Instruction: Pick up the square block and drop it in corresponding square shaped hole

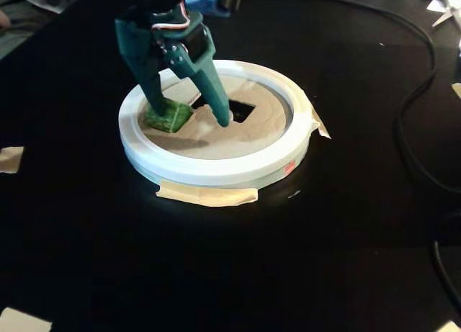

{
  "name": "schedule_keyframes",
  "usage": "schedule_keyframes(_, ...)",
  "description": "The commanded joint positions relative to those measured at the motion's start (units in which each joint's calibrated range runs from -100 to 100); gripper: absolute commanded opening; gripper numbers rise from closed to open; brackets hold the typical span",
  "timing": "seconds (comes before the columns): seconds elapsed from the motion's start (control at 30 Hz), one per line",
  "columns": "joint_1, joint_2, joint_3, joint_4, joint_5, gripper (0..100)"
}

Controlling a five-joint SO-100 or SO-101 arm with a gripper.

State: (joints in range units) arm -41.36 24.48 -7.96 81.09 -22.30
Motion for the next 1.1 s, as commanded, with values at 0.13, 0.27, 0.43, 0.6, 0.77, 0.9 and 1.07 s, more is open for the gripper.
schedule_keyframes(0.13,-3.59,-2.67,0.21,-5.17,-0.20,80)
schedule_keyframes(0.27,-3.46,-2.58,0.58,-5.07,-0.34,80)
schedule_keyframes(0.43,-2.96,-3.03,6.68,-6.17,-2.54,80)
schedule_keyframes(0.6,-2.96,-3.65,6.95,-6.17,-2.44,80)
schedule_keyframes(0.77,-2.21,-6.07,6.32,-4.87,-1.81,81)
schedule_keyframes(0.9,0.41,-12.43,6.32,0.15,-1.22,82)
schedule_keyframes(1.07,3.28,-18.79,6.32,4.06,-0.44,82)
